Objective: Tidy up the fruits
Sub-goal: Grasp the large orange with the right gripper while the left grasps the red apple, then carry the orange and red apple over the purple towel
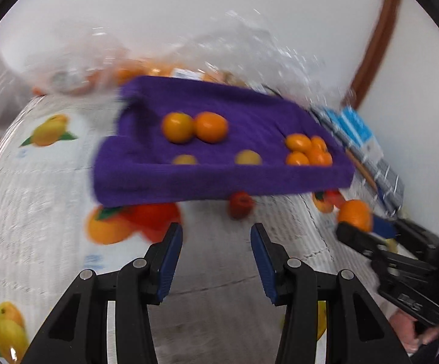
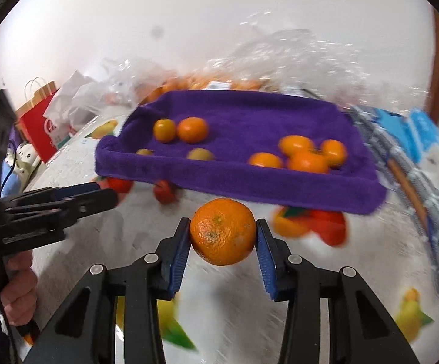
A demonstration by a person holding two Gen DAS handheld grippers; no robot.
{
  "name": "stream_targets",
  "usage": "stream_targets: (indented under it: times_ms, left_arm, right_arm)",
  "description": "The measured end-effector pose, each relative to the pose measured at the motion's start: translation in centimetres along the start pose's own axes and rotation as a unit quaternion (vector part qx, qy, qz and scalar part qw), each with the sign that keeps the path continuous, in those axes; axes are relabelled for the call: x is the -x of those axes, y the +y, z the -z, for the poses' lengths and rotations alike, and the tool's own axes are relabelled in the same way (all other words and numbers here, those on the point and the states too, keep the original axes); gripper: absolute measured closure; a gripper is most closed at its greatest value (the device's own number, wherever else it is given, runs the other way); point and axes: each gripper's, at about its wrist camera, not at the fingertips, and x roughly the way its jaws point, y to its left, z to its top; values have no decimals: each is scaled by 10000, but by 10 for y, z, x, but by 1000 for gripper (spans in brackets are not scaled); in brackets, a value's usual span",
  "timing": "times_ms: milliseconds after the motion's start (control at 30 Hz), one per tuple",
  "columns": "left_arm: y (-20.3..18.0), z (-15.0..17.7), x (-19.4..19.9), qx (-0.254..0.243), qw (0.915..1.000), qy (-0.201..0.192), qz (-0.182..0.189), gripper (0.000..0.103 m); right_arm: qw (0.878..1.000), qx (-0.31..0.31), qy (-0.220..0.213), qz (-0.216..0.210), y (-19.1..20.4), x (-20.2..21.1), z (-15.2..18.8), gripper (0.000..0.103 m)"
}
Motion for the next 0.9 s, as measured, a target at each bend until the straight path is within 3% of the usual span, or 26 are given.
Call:
stream_targets:
  times_ms: [267, 400, 467, 533, 900]
  left_arm:
    - [-29, -7, -28, -243, 9991, 181, -291, 59]
    - [-28, -14, -35, -158, 9983, 201, -520, 72]
    - [-27, -15, -37, -107, 9988, 220, -417, 80]
    - [-29, -14, -37, -161, 9988, 201, -422, 80]
    - [-15, -2, -3, 167, 9974, -459, 532, 80]
  right_arm:
    - [9991, -346, -11, 232, -47, 40, 33, 61]
    - [9978, -581, -3, 331, -64, 49, 46, 61]
    - [9971, -691, 5, 331, -68, 50, 49, 61]
    - [9966, -750, 2, 333, -69, 50, 51, 61]
    - [9971, -686, -123, 302, -55, 51, 43, 61]
